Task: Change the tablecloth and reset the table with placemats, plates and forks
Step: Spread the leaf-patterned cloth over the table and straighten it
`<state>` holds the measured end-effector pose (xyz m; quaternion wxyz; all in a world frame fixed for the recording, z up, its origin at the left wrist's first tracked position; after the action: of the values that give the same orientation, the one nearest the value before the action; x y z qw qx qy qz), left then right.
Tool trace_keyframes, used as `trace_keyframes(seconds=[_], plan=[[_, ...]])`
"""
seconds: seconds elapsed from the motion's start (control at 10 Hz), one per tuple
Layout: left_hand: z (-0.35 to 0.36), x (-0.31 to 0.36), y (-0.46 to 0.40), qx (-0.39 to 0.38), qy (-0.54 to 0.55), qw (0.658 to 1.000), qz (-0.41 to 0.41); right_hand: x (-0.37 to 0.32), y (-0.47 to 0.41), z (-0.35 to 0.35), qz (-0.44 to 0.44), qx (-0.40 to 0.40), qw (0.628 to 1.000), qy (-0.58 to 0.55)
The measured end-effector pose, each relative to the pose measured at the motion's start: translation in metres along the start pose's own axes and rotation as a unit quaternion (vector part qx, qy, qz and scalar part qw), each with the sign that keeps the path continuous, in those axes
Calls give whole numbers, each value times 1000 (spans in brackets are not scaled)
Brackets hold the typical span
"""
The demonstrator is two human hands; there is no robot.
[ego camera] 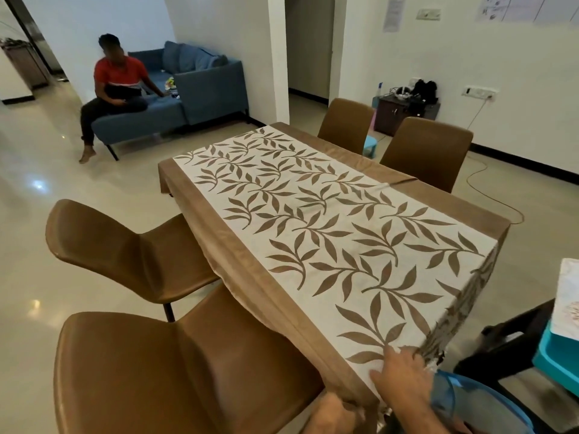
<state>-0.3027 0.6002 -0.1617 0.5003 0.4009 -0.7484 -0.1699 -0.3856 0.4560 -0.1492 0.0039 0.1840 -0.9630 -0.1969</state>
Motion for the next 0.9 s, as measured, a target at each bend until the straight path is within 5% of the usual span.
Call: trace_keyframes(seconds=[0.2,0.4,0.6,0.9], plan=[[-12,13,-23,29,-26,999,-34,-2,-2,-2,-15,39,999,-15],[-24,33,-31,141,-78,987,-14,-9,1,-7,-54,5,997,-61],[-29,71,-22,154,-85,979,100,-5,0,-31,-95,17,992,-84],[-27,55,-31,117,-257,955,94,-10,2,-3,-67,-32,996,-47]])
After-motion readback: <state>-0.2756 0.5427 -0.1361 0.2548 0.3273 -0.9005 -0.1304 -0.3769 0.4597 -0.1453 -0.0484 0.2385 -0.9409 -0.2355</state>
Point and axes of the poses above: each hand's wrist, its own y-axis away from the middle knuckle, its own z-axis out of the palm, x = y × z, the point moved 3 cm from there along -y, towards the middle knuckle, and after that the axes turned 4 degrees about -x, right-handed, at the moved point
